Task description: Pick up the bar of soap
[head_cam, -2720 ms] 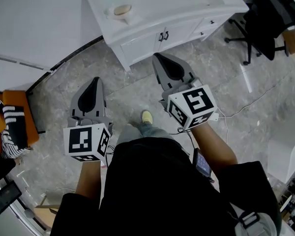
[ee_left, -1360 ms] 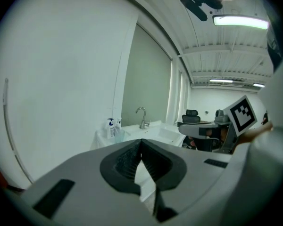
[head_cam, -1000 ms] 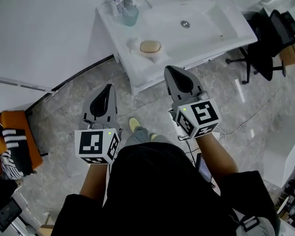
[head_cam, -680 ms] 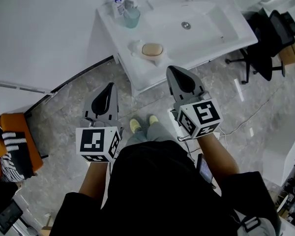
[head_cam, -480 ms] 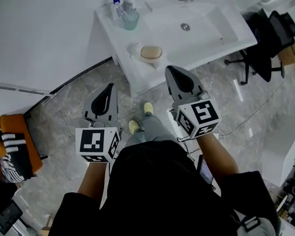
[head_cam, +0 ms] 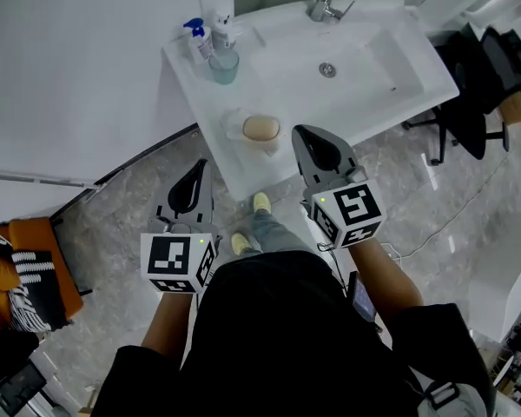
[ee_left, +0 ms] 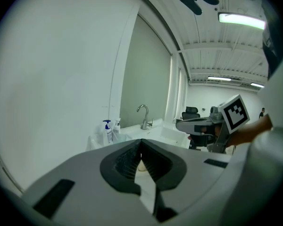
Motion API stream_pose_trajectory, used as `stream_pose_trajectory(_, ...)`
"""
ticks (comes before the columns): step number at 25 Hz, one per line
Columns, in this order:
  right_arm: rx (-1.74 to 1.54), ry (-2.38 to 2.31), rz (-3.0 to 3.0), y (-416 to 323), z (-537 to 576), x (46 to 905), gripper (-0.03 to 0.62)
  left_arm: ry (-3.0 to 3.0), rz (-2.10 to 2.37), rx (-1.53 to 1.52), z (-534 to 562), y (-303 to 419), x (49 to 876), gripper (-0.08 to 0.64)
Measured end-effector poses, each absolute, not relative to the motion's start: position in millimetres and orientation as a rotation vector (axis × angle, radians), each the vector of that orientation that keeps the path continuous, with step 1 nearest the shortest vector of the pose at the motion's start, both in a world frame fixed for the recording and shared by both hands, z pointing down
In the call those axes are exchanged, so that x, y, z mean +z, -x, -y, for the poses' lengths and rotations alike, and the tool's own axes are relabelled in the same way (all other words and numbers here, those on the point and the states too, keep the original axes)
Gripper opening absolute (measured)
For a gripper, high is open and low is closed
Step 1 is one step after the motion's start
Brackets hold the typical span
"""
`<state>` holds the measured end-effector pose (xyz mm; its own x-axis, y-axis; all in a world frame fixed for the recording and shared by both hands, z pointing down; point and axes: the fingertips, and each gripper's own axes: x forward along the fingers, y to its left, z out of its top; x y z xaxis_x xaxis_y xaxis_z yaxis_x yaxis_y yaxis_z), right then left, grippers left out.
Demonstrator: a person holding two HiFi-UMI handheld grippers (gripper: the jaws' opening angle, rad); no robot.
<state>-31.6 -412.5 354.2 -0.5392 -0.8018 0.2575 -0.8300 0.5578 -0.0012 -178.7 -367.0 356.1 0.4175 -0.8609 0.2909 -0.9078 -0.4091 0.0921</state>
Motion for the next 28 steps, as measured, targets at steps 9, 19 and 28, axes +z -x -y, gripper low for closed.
stream_pose_trajectory(9,0.192,-1.357,2.582,2,464,359,0.005,-2.52,1.462,0.366,424,138,365,0.009)
stream_pose_trajectory(19,0.213,-1.367,2.624,-7,501,364,0.005,-2.587,1.339,0.532,458,118,390,0.011)
stream_pose_trajectory(28,0.21,-1.436,2.583,-17,514,361,0.005,-2.775,0.978,0.722,474,97,416,0.012)
